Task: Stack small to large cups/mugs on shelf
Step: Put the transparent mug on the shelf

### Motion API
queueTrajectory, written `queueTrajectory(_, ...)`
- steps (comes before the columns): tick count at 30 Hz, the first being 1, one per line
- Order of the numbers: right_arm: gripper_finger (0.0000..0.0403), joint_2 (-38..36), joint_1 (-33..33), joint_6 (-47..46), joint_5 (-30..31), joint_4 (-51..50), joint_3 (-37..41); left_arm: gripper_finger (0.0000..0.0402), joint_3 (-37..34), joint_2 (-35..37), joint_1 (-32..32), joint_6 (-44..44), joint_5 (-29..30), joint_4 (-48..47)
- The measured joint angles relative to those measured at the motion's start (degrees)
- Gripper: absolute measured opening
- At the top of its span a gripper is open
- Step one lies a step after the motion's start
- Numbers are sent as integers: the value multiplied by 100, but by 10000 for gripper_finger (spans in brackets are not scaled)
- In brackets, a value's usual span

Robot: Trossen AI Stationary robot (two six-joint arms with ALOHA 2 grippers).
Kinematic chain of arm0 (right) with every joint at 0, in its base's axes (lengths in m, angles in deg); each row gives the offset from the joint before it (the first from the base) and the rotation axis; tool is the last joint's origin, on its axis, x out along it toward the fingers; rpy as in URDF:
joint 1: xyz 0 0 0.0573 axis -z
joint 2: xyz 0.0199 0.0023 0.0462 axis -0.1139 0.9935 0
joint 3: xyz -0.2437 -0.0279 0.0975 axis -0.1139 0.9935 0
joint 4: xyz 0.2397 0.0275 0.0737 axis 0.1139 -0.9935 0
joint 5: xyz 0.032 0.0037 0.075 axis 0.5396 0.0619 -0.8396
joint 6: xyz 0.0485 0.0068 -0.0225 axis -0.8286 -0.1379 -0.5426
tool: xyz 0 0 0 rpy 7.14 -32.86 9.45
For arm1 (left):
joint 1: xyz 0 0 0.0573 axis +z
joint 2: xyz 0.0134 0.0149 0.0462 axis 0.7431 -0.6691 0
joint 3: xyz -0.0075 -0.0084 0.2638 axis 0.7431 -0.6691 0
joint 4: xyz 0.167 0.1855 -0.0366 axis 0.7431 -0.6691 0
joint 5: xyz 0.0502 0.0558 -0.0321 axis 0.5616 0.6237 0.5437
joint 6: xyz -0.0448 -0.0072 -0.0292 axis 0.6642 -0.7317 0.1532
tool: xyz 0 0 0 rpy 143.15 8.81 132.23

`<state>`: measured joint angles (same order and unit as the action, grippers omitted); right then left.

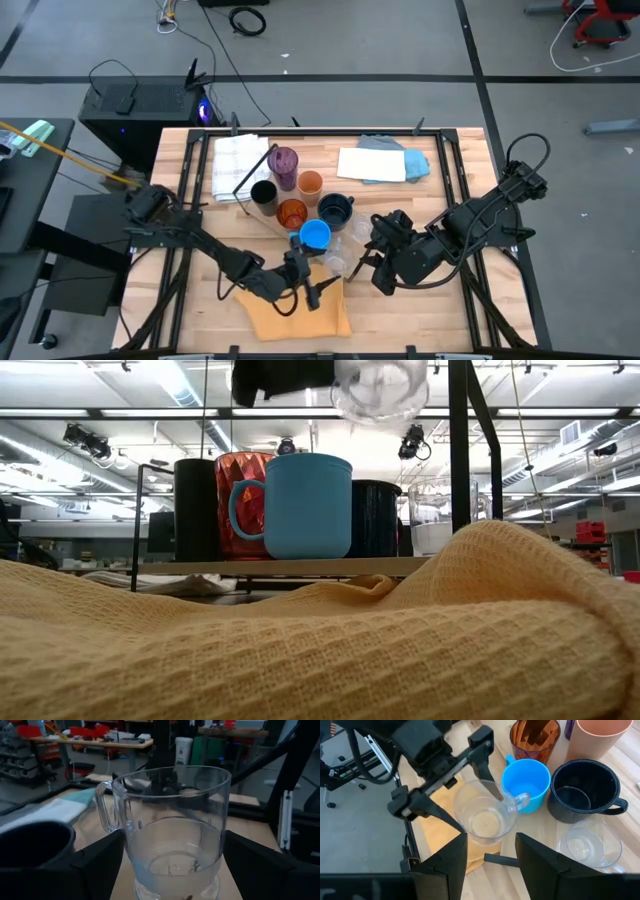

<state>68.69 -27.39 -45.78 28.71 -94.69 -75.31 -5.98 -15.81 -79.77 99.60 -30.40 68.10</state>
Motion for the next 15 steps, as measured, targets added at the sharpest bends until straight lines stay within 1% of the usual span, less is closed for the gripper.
queueTrajectory(5,172,0,0,-44,0,-4,0,329,0,-258,7,287,223,-20)
queueTrajectory(15,172,0,0,-42,0,-3,0,329,0,-656,15,434,231,87)
